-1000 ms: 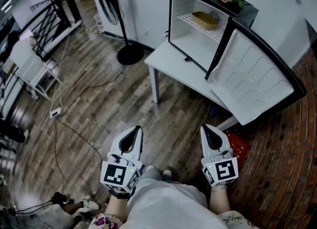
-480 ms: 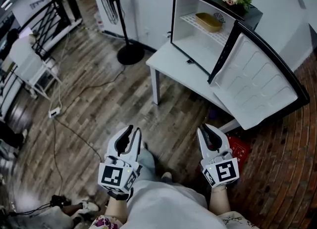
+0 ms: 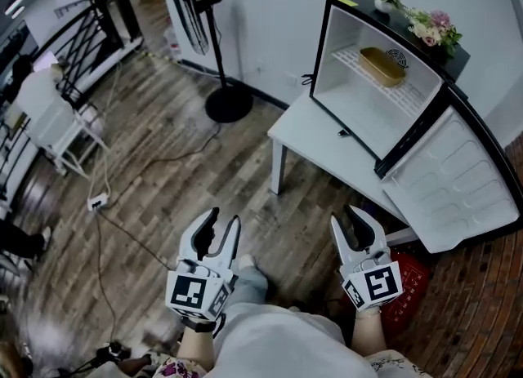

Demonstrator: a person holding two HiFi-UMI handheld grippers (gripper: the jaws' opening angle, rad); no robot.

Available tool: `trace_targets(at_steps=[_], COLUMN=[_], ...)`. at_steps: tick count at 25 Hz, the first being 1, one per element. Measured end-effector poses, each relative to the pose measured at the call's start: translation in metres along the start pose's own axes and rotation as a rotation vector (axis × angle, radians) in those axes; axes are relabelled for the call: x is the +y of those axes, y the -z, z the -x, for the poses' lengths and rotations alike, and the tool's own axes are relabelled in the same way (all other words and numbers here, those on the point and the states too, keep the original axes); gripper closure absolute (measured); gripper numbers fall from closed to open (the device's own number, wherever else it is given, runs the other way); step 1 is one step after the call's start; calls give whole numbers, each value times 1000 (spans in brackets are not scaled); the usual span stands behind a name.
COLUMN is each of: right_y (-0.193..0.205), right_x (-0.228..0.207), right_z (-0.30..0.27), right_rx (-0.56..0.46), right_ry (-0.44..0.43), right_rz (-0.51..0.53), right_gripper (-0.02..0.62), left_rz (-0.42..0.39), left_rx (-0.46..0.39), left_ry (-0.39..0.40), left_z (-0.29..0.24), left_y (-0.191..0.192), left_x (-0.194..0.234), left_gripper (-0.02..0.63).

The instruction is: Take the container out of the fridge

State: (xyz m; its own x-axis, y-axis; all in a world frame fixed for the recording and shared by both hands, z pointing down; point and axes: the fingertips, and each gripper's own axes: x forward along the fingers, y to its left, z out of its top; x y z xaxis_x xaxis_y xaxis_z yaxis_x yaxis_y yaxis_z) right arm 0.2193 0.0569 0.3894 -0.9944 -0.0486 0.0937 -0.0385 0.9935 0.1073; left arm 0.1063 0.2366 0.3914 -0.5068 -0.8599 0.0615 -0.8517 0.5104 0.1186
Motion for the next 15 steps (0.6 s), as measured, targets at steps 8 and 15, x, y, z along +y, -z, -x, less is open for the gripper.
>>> trace_targets(at_steps=[8, 15], right_y=[-13, -21], right_x=[10, 18], right_z=[-87, -137], right_rx=[6, -5], right_ry=[2, 39], right_rz=[-1, -2], right_gripper=[452, 436], left_rz=[1, 7], left_rx=[7, 13], left_ry=[-7, 24], left_z=[-38, -61], left_y=[-17, -18], left_x=[88, 140], left_gripper=[422, 394])
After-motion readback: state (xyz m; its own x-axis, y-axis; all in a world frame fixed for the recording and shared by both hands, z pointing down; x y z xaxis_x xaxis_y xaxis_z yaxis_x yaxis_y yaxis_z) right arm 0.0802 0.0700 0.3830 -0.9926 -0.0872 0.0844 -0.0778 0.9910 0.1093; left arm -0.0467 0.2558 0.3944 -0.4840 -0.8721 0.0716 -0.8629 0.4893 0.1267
